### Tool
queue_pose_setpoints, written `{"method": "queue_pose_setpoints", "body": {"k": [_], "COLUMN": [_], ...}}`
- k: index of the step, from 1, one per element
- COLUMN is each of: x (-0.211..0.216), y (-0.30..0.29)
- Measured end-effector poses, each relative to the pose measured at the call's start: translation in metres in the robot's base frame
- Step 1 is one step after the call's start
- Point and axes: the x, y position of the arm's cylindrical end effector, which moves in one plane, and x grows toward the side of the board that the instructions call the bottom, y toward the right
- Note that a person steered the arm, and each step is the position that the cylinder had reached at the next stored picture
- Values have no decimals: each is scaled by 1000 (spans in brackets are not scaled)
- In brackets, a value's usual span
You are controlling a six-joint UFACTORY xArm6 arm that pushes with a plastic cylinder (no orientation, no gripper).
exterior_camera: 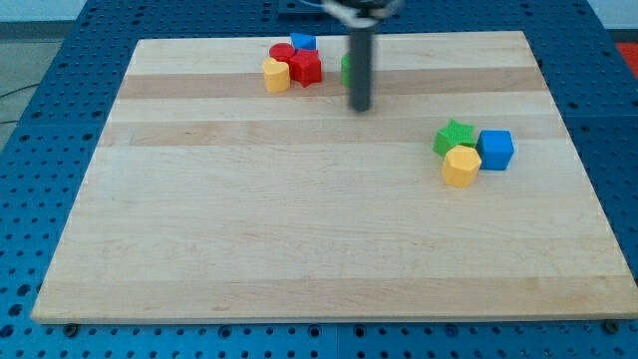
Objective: Separate the green star yellow hexagon and the blue cube from each other
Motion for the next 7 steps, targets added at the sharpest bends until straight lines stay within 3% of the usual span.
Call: {"method": "queue_pose_setpoints", "body": {"k": [1,2,4,5,6,7], "x": [15,82,203,158,116,152], "y": [106,138,136,172,165,122]}}
